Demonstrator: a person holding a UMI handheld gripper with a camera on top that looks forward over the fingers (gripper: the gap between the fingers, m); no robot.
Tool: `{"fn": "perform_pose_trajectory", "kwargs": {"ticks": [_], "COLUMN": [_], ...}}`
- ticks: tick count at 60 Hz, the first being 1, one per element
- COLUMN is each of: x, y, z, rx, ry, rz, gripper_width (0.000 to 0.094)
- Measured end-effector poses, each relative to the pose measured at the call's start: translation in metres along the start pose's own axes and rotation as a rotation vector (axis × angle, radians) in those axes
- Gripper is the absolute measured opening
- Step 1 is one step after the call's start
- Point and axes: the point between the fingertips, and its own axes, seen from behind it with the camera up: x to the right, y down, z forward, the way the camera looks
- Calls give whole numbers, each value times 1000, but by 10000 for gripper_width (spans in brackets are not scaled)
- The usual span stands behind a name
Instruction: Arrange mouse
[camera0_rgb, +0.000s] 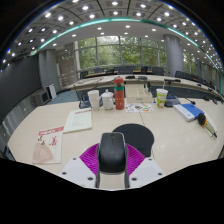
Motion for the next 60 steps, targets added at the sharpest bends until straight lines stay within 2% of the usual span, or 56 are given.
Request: {"fn": "perform_pose_trajectory", "kwargs": {"ticks": [7,15,21,36,42,48,50,53,56,60], "x": [17,46,67,97,102,102,103,104,106,110], "y": [-59,-87,-74,2,18,26,25,21,14,1], "z": [27,73,115,187,197,197,195,189,180,159], "rx": [59,63,22,-126,-167,-196,-192,-192,-185,-171], "ry": [-2,18,30,54,55,36,35,38,52,74], "rz": [-12,-19,-34,-50,-17,2,-3,-16,-28,-38], "gripper_width": [321,320,320,328,395,504,605,861,831,858]}}
